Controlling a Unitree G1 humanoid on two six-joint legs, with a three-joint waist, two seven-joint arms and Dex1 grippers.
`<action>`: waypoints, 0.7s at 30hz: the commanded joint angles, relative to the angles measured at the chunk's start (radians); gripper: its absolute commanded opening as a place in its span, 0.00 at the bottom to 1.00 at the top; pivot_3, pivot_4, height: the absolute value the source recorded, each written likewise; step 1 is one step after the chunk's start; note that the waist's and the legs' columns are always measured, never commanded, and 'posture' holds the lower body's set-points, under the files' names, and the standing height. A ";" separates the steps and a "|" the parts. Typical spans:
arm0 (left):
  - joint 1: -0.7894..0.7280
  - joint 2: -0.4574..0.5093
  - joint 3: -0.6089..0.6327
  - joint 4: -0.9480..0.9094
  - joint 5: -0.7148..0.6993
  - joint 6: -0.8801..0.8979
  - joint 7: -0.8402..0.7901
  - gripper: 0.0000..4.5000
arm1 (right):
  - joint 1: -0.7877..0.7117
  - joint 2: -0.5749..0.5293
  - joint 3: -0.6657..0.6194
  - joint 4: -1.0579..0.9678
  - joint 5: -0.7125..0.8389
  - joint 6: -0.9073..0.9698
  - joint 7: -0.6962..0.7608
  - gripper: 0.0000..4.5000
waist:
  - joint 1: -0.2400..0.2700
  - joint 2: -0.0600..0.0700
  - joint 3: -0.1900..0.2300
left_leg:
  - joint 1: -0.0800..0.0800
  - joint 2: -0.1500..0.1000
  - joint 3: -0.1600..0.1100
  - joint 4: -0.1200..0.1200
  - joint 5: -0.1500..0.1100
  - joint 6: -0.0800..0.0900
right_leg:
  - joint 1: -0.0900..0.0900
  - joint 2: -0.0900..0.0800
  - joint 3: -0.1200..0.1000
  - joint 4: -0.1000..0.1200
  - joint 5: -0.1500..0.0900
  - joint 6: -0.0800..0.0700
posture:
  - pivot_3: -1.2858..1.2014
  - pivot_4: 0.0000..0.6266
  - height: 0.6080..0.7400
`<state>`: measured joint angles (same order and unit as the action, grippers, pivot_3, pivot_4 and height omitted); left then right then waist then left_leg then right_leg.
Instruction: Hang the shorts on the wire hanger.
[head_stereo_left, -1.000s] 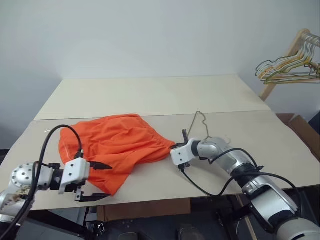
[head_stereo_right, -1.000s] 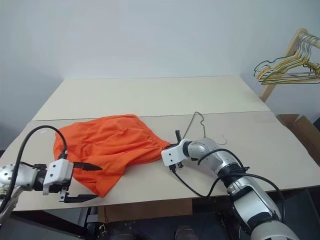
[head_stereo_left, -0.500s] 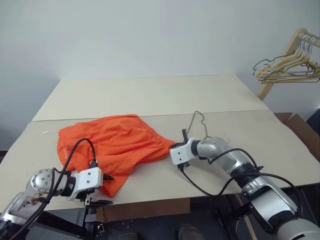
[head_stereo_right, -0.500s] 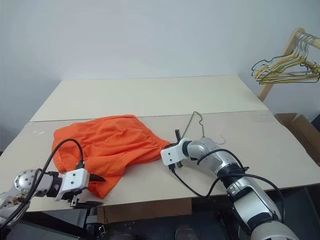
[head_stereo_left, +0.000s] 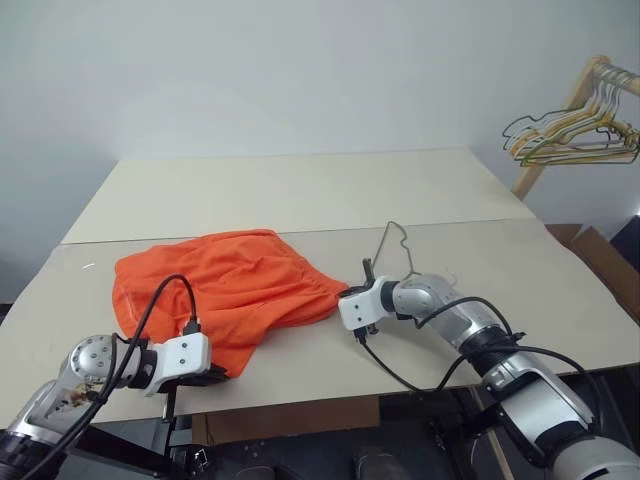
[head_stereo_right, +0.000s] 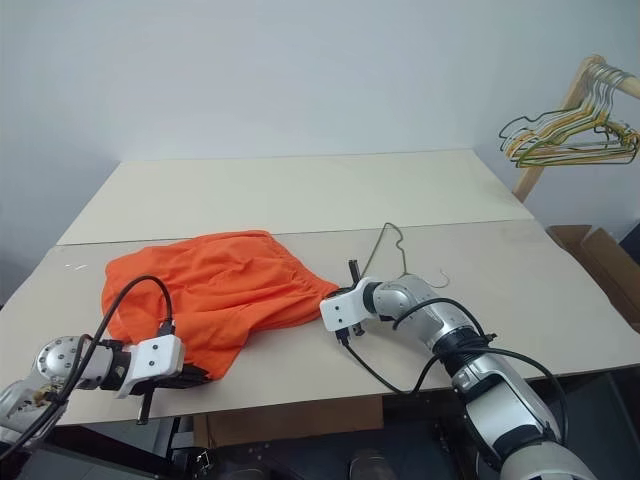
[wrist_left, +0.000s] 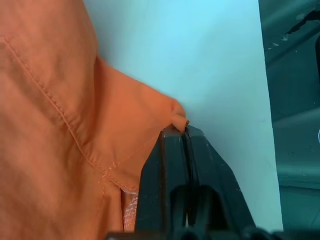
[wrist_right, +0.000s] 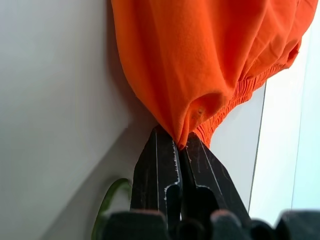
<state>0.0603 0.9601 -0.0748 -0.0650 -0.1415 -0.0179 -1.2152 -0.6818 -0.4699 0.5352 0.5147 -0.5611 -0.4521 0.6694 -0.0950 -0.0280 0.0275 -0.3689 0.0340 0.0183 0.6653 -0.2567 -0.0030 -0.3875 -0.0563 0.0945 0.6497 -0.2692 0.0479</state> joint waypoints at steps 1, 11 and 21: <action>0.021 0.042 0.100 -0.004 -0.047 -0.007 -0.007 0.01 | 0.021 -0.032 -0.045 -0.078 0.040 0.011 0.013 0.00 | -0.002 0.000 0.000 | 0.000 0.000 0.000 0.000 0.000 0.000 | 0.000 0.000 0.000 0.000 0.000 0.000 | 0.51 0.00 1.00; 0.228 0.102 0.419 -0.085 -0.254 0.003 -0.163 0.01 | 0.206 -0.246 -0.100 -0.550 0.248 0.155 0.337 0.00 | 0.012 0.000 0.000 | -0.001 0.000 0.000 0.000 -0.001 0.001 | 0.000 -0.001 -0.001 -0.001 -0.001 0.001 | 0.53 0.00 1.00; 0.257 0.062 0.383 -0.161 -0.188 0.039 -0.087 0.01 | 0.230 -0.345 -0.119 -0.784 0.480 0.418 0.589 0.00 | 0.063 -0.001 0.000 | 0.002 0.002 0.003 0.000 0.000 0.000 | 0.001 0.001 -0.001 -0.001 -0.002 0.000 | 0.53 0.00 1.00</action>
<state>0.3696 1.0289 0.3238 -0.2094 -0.3458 0.0092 -1.3604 -0.4161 -0.8280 0.4532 -0.2461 -0.1281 -0.0777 1.2442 -0.0315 -0.0295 0.0271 -0.3671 0.0361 0.0217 0.6656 -0.2565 -0.0027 -0.3863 -0.0553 0.0929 0.6481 -0.2711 0.0477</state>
